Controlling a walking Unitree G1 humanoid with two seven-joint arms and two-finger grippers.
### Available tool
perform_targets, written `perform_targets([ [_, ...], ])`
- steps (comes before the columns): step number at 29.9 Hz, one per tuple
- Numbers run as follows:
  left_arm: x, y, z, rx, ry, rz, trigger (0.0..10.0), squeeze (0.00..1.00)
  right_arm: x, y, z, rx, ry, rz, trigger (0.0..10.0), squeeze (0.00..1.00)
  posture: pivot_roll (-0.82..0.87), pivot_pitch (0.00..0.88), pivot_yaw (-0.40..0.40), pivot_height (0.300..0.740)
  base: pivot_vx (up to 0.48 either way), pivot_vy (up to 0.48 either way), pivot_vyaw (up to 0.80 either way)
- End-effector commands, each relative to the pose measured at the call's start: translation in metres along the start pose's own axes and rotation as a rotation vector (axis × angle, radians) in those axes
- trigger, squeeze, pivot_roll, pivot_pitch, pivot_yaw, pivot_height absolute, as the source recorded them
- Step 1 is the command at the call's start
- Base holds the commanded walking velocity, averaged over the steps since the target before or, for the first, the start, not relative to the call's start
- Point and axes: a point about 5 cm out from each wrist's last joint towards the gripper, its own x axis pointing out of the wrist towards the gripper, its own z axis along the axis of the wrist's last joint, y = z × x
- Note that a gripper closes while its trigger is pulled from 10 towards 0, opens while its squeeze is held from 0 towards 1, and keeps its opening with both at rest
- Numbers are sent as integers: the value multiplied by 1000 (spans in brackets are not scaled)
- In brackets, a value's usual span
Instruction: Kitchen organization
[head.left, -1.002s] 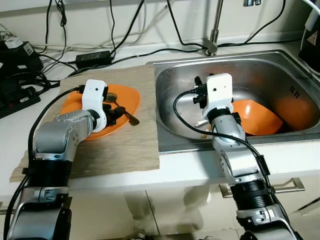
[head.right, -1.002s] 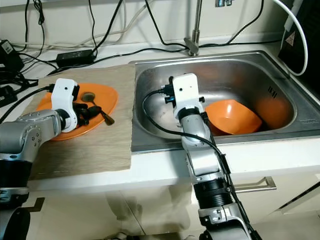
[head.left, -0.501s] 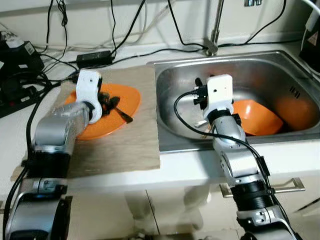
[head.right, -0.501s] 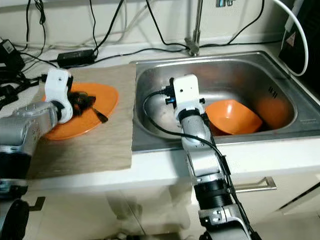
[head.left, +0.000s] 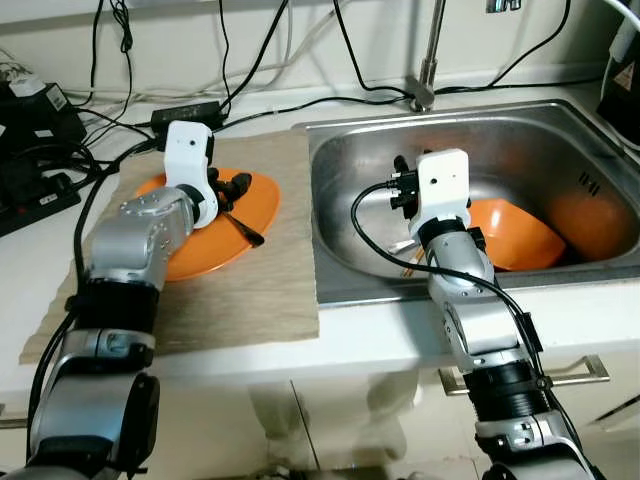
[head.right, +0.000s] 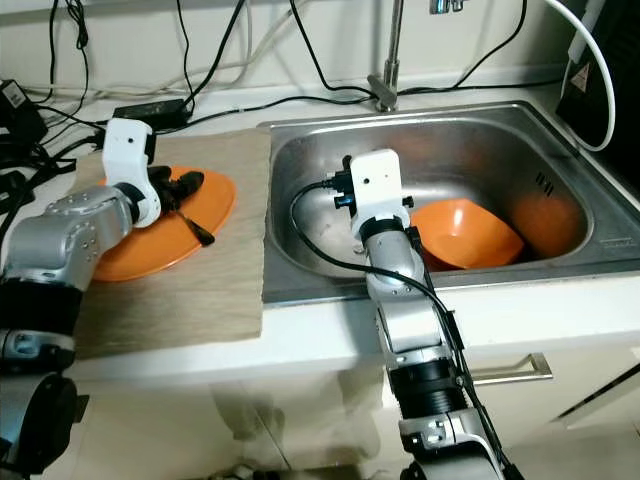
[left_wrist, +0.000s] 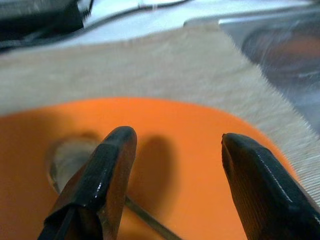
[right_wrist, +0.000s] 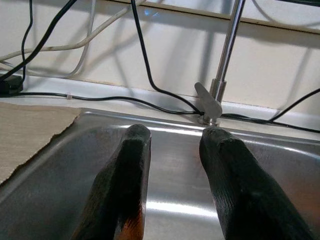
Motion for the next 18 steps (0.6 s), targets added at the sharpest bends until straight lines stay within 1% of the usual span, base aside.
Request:
perform_targets([
  [1,2,2,-1,15,18,12,10000,0,0,2,0,7,4,10,10000,0,-81,0,107,740,0,0,0],
  [5,3,8,-10,12,56,29,10000,0,0,0,-1,15,10,4,10000,0,-82,0,110,740,0,0,0],
  [9,3,12,-21,-2,90,37,10000,0,-1,0,-3,46,22,1,10000,0,-81,0,110,740,0,0,0],
  [14,-1,19,-32,-13,122,51,10000,0,-3,1,-3,103,40,17,10000,0,-77,0,109,740,0,0,0],
  [18,-7,24,-38,-31,146,55,10000,0,-6,9,-6,182,81,87,10000,0,-74,3,108,740,0,0,0],
])
